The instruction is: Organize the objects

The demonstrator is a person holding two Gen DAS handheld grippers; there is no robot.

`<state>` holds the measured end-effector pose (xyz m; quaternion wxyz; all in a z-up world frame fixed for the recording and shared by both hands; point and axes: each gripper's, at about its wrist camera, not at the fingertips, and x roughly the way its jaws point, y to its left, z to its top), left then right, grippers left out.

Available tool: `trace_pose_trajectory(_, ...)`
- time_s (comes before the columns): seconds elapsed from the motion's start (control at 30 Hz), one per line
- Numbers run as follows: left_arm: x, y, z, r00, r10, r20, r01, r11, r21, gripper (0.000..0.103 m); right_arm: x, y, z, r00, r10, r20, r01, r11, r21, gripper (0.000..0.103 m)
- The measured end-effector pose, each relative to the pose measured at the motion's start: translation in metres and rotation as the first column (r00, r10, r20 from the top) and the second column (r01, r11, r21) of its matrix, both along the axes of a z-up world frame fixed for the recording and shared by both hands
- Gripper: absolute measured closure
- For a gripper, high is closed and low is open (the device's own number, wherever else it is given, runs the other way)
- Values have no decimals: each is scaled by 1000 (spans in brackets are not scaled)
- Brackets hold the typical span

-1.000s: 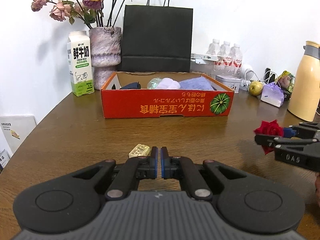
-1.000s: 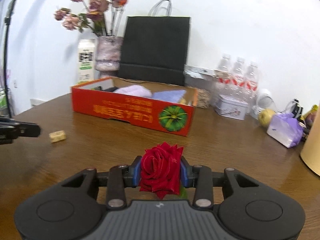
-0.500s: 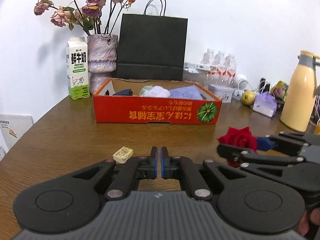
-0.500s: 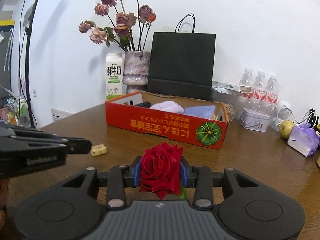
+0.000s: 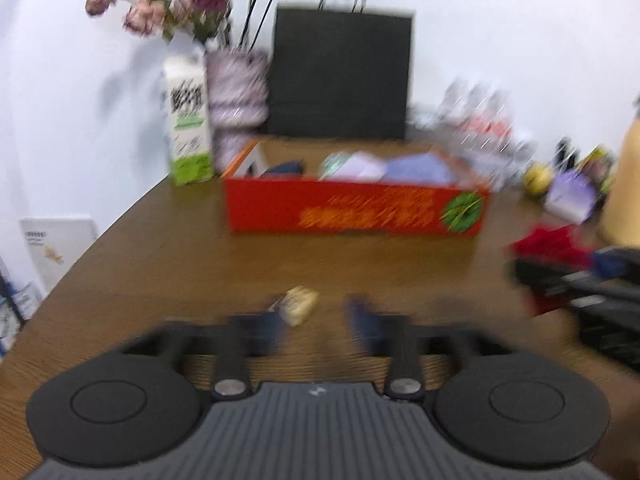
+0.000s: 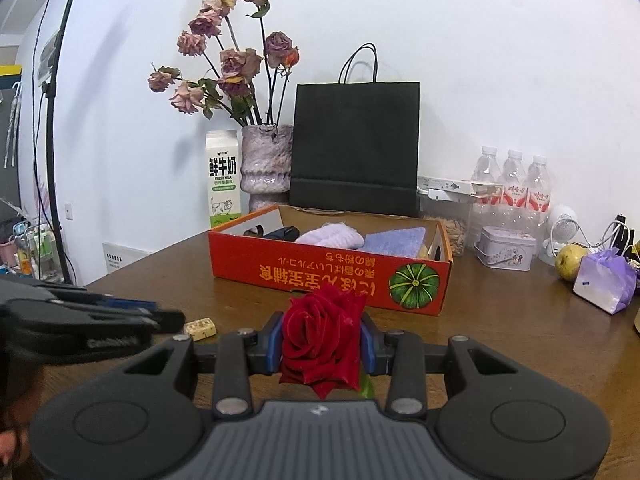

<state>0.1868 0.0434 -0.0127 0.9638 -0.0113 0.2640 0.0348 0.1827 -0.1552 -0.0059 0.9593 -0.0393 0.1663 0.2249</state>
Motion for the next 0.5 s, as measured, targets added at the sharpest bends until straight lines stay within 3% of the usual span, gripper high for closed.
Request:
trace_pose_trajectory(0.03,8,5,-4,1000,-5,-24,6,1000,20,15,0,0,-1,1000,-1,-2,1,1000,2,67)
trace_pose_trajectory(0.23,56,20,-26,987,-48,-156,51,999,18,22,4,0,-7,1000,-7,-18,7,1000,-3,67)
trace_pose_trajectory(0.27,61,21,-29,987,-50,-155,51,999,2,28,4,0,-7,1000,-10,-19,10,1000,-3,67)
trace_pose_trajectory(0.37,60,20,-28,990,-73,-122,72,997,-12,82,7,-2,-8,999,-19,-26,19,1000,0,67)
trace_pose_trajectory(0.43,50,23,-26,990,-100,-102,93,993,-74,82,8,-3,-10,999,-21,-33,21,1000,-1,67)
trace_pose_trajectory(0.5,34,21,-20,994,-90,-65,85,994,-69,82,8,-2,-11,999,-18,-34,18,1000,-4,67)
